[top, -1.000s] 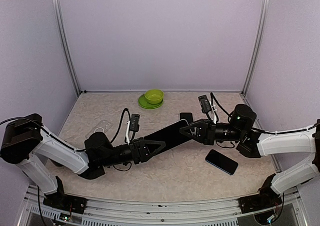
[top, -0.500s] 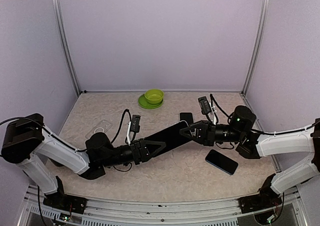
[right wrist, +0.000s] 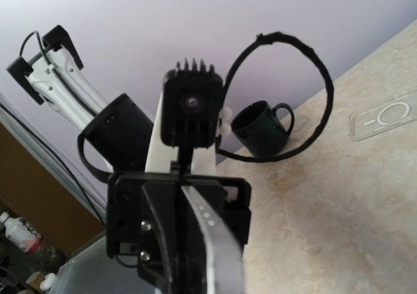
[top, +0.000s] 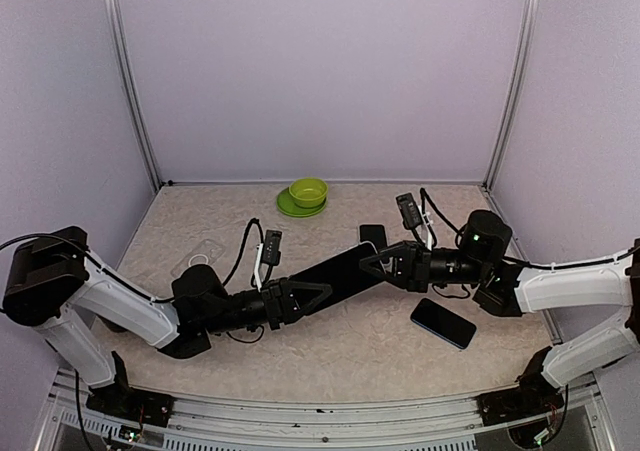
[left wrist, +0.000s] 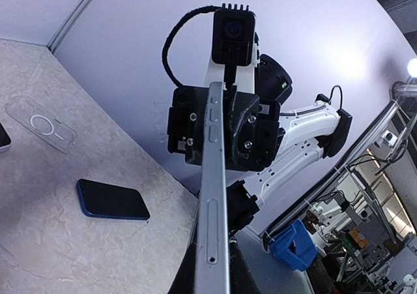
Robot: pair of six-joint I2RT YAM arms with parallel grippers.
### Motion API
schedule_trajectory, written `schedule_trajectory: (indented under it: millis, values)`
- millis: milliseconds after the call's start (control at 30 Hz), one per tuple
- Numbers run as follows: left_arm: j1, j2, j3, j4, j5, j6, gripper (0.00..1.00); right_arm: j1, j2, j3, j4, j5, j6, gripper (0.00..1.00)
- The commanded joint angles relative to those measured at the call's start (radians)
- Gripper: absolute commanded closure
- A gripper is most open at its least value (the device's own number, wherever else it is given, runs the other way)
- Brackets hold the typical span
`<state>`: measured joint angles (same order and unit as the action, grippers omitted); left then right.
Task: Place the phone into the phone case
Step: Pass from the right arm to the left, then pick up the phone case from the center of the board.
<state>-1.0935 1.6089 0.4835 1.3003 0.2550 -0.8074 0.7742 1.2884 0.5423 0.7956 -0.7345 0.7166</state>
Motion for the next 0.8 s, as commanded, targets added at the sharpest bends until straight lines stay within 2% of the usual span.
schedule_trajectory:
  millis: [0, 100, 233, 300, 567, 767]
  values:
    - [-0.006, -0.027, 0.017, 0.049, 0.001, 0.003, 1.0, 0.005, -0.026, 0.027, -0.127, 0.083, -0.097, 0.88]
    - [-0.006, -0.044, -0.003, 0.037, -0.013, 0.016, 1.0, 0.001, -0.056, 0.057, -0.233, 0.126, -0.158, 0.72]
    - [-0.008, -0.092, -0.01, -0.058, -0.038, 0.058, 1.0, -0.012, -0.102, 0.104, -0.397, 0.194, -0.237, 0.44]
    - [-0.009, -0.117, -0.017, -0.097, -0.054, 0.077, 1.0, -0.019, -0.123, 0.127, -0.465, 0.246, -0.27, 0.36]
    - [-0.022, -0.221, -0.062, -0.203, -0.113, 0.121, 1.0, -0.092, -0.126, 0.234, -0.704, 0.395, -0.341, 0.34]
    - [-0.042, -0.273, -0.111, -0.225, -0.15, 0.129, 1.0, -0.226, -0.024, 0.307, -0.882, 0.511, -0.305, 0.33]
